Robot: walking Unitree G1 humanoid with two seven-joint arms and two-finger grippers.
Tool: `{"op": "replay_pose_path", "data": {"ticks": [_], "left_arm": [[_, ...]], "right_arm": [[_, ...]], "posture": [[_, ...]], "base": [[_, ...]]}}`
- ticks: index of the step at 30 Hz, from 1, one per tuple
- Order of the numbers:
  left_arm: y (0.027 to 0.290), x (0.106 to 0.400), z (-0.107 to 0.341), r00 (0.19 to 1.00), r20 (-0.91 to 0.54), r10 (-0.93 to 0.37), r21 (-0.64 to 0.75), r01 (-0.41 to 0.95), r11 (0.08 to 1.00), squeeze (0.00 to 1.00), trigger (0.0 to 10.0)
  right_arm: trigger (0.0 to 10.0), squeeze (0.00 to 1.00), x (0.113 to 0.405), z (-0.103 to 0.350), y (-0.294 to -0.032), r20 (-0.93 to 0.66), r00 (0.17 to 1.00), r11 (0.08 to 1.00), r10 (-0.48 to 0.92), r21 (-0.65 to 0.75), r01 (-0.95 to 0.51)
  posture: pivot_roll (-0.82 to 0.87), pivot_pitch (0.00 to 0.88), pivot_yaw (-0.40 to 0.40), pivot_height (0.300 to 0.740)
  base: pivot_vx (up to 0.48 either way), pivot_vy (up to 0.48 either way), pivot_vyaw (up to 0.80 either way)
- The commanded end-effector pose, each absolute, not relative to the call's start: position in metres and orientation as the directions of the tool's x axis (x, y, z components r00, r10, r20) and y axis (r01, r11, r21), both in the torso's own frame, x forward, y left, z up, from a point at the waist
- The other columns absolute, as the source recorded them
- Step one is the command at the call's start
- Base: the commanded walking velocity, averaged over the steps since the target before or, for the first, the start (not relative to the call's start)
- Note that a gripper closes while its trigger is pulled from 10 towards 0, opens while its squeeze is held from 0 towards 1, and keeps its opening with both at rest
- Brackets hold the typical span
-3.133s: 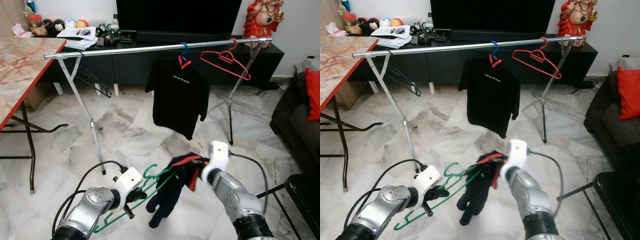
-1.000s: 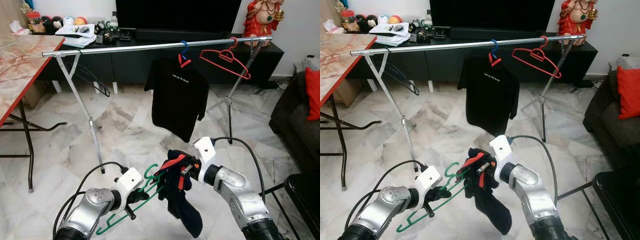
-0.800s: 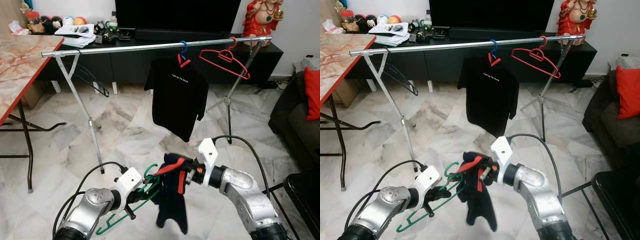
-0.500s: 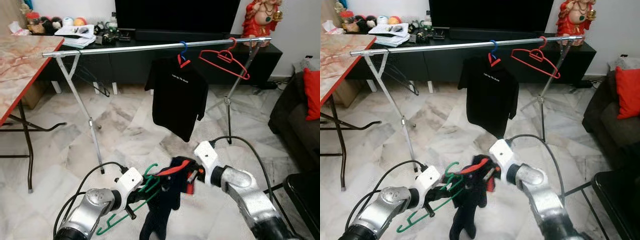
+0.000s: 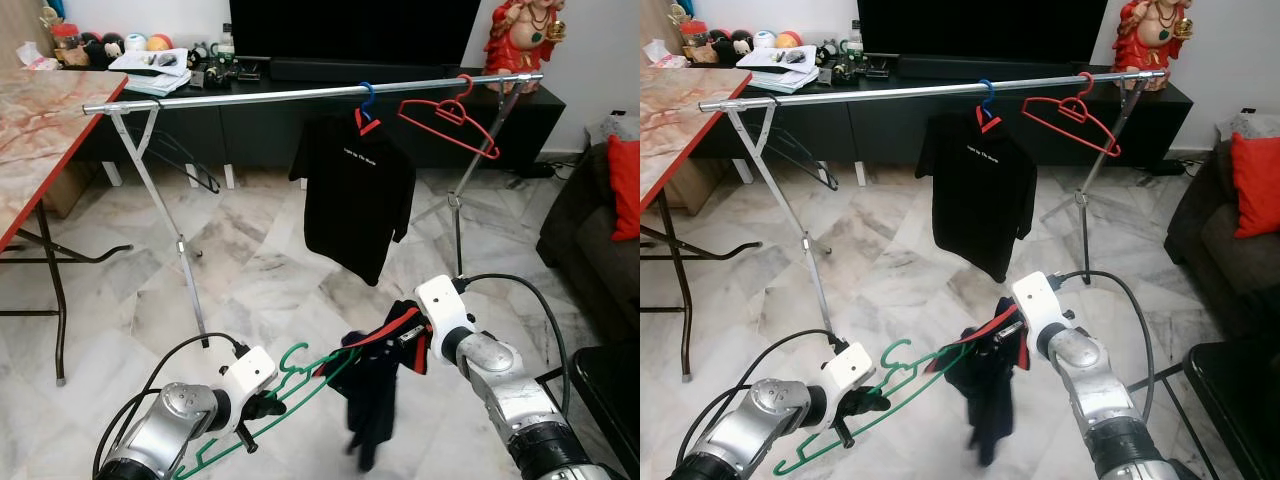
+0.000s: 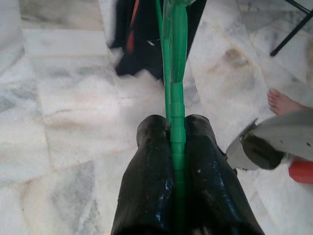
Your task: Hang hanger
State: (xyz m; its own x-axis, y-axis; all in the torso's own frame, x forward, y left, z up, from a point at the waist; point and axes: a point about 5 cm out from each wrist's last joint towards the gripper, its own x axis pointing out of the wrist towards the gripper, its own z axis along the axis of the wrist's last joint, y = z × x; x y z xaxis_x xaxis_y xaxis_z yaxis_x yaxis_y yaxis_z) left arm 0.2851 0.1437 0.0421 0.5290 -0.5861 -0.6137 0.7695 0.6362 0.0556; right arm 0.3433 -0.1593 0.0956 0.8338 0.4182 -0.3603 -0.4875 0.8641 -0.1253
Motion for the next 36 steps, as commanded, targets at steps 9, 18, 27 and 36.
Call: {"op": "replay_pose_path", "data": {"ticks": [9,18,27,36], "left_arm": [[0.133,0.296,0.054,0.588,-0.524,-0.616,0.041,0.740,0.671,0.00,10.0],[0.132,0.305,0.058,0.666,-0.477,-0.573,0.093,0.687,0.720,0.00,10.0],[0.131,0.306,0.056,0.670,-0.485,-0.562,0.107,0.683,0.722,0.00,10.0],[0.132,0.304,0.055,0.659,-0.492,-0.568,0.099,0.691,0.716,0.00,10.0]], "right_arm": [[10.0,0.00,0.345,0.104,-0.143,-0.311,0.793,0.829,0.524,-0.028,-0.558],[10.0,0.00,0.329,0.115,-0.121,-0.238,0.646,0.676,0.725,0.066,-0.734],[10.0,0.00,0.306,0.122,-0.111,-0.242,0.485,0.513,0.841,0.067,-0.856],[10.0,0.00,0.313,0.109,-0.119,-0.351,0.561,0.595,0.750,-0.014,-0.804]], "posture": [[0.02,0.083,-0.057,0.740],[0.02,0.088,-0.055,0.740],[0.02,0.091,-0.053,0.740],[0.02,0.091,-0.053,0.740]], "base": [[0.000,0.000,0.00],[0.000,0.000,0.00],[0.000,0.000,0.00],[0.000,0.000,0.00]]}}
